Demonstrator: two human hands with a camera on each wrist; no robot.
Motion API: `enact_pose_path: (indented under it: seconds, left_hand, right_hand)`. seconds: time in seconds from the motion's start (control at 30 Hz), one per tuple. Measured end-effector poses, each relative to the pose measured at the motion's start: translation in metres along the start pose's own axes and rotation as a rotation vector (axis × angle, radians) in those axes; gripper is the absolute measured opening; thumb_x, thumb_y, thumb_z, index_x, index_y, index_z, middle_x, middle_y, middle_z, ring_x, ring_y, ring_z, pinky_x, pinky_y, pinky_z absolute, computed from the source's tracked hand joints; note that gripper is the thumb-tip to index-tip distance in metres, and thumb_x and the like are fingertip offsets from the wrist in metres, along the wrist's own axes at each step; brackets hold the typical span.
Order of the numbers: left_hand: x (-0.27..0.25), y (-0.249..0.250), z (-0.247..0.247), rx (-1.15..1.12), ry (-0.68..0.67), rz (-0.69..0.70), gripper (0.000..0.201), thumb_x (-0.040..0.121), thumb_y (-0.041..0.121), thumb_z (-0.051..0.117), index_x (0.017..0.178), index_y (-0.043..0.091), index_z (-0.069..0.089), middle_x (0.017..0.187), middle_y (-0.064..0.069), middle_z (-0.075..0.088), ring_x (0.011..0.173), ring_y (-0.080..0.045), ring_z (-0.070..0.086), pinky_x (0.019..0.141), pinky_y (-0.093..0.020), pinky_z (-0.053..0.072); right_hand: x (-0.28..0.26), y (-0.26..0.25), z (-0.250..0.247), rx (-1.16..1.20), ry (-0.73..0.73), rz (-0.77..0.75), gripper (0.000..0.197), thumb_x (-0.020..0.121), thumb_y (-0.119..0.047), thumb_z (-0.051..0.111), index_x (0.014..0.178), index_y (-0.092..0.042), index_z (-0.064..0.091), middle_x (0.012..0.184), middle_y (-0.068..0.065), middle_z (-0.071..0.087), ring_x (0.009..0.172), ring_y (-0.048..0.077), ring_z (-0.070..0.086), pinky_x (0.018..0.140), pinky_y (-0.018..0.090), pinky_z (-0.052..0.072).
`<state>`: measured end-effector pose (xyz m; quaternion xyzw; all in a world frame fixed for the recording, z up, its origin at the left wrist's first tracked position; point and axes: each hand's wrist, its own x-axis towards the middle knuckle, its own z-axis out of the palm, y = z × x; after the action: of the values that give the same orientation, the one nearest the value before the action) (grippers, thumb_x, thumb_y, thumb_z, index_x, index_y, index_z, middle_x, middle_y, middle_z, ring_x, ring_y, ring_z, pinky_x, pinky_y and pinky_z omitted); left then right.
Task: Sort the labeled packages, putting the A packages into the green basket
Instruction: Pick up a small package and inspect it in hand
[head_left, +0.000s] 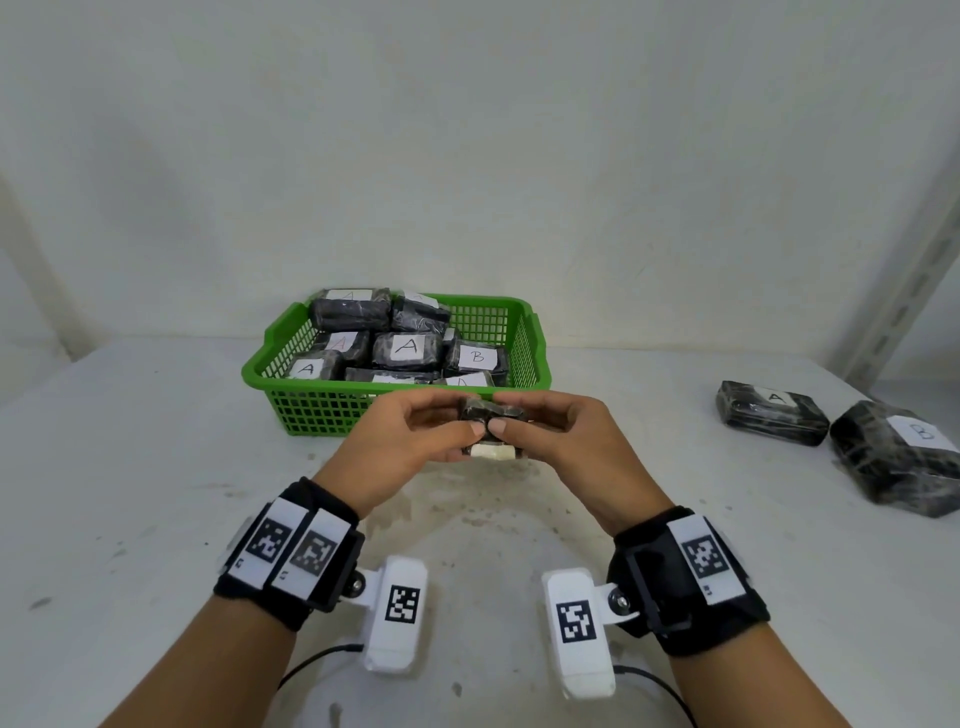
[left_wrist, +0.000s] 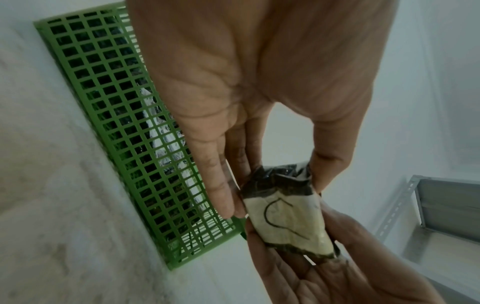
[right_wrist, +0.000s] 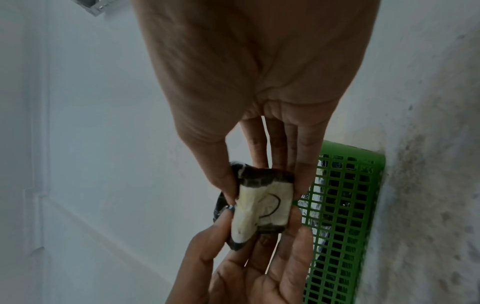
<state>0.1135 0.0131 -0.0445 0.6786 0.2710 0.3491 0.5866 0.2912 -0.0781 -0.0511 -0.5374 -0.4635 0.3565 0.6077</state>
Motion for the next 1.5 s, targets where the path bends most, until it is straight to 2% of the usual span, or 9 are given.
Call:
enact_pose_path:
  seconds: [0.13,0.3,0.4,0.5,0.6,0.83,1.13,1.33,1.5]
  left_hand:
    - [-0.0002,0.0010,-0.0010,0.049,0.009,0.052,0.035,0.081,0.001,0.076,0.115,0.007,0.070,0.106,-0.012,0.076,0.099,-0.021,0.073,0.081,-0.025,0.059]
    - [-0.0010,0.0008,-0.0041,0.088,-0.020,0.149,0.050,0.075,-0.008,0.079,0.119,0.010,0.066,0.115,-0.005,0.074,0.113,-0.018,0.068,0.098,-0.038,0.054]
    - [-0.0016,0.0005,-0.0034,0.039,-0.086,0.176,0.059,0.071,-0.014,0.079,0.124,0.005,0.061,0.124,-0.009,0.069,0.123,-0.022,0.061,0.101,-0.043,0.052]
    - [-0.0030,0.0031,-0.0014,0.027,-0.143,0.128,0.068,0.069,-0.004,0.084,0.131,0.010,0.058,0.129,-0.005,0.066,0.124,-0.019,0.061,0.101,-0.040,0.052]
    - [-0.0034,0.0061,0.0017,0.063,-0.066,0.098,0.056,0.077,0.009,0.079,0.130,0.014,0.062,0.120,-0.001,0.072,0.113,-0.012,0.068,0.101,-0.034,0.053]
    - [-0.0023,0.0029,0.0000,0.081,-0.025,0.116,0.045,0.079,-0.001,0.077,0.122,0.010,0.068,0.108,-0.006,0.076,0.104,-0.019,0.072,0.093,-0.026,0.056]
    - [-0.0013,0.0038,-0.0035,0.039,-0.002,0.111,0.043,0.082,-0.001,0.074,0.123,0.009,0.067,0.109,-0.007,0.076,0.102,-0.019,0.073,0.089,-0.026,0.058]
    - [0.0004,-0.0013,-0.0042,0.137,-0.005,0.153,0.045,0.076,-0.003,0.080,0.117,0.011,0.070,0.107,-0.008,0.076,0.103,-0.024,0.072,0.097,-0.038,0.055]
    - [-0.0019,0.0019,-0.0035,0.120,0.035,0.248,0.045,0.070,-0.004,0.084,0.110,0.008,0.069,0.103,-0.008,0.076,0.099,-0.022,0.072,0.089,-0.032,0.059]
  right_hand:
    - [0.0002,0.0001,0.0013,-0.006,0.017,-0.017,0.039,0.082,-0.003,0.084,0.119,-0.010,0.076,0.107,0.006,0.081,0.101,0.016,0.077,0.084,0.024,0.058]
    - [-0.0013,-0.0034,0.0002,0.033,-0.056,0.104,0.042,0.084,-0.020,0.084,0.124,-0.013,0.072,0.115,0.007,0.078,0.108,0.018,0.075,0.096,0.037,0.061]
    - [-0.0030,-0.0049,0.0001,0.145,-0.104,0.173,0.030,0.095,-0.021,0.073,0.118,-0.002,0.075,0.111,0.017,0.079,0.098,0.026,0.076,0.090,0.036,0.063]
    - [-0.0027,-0.0027,0.0001,0.127,-0.033,0.133,0.025,0.093,-0.011,0.074,0.114,0.002,0.075,0.106,0.020,0.079,0.096,0.028,0.076,0.084,0.035,0.064]
    - [-0.0018,-0.0013,-0.0021,0.092,0.022,0.093,0.027,0.088,-0.008,0.079,0.112,0.002,0.074,0.103,0.020,0.080,0.096,0.030,0.078,0.083,0.036,0.064]
    - [-0.0016,-0.0005,0.0005,0.056,0.052,0.058,0.029,0.086,-0.010,0.082,0.112,0.001,0.076,0.104,0.019,0.080,0.100,0.034,0.077,0.092,0.046,0.063]
    - [-0.0042,-0.0021,0.0002,0.015,0.013,0.050,0.026,0.087,0.000,0.079,0.112,0.002,0.075,0.104,0.020,0.079,0.101,0.034,0.077,0.087,0.032,0.064]
    - [-0.0030,-0.0013,0.0021,-0.033,0.021,0.010,0.027,0.085,-0.011,0.083,0.111,-0.004,0.077,0.108,0.012,0.080,0.104,0.028,0.076,0.086,0.031,0.063]
    - [-0.0017,-0.0028,-0.0004,0.003,-0.034,0.059,0.049,0.075,-0.029,0.092,0.118,-0.012,0.075,0.114,0.005,0.080,0.110,0.021,0.075,0.101,0.035,0.057]
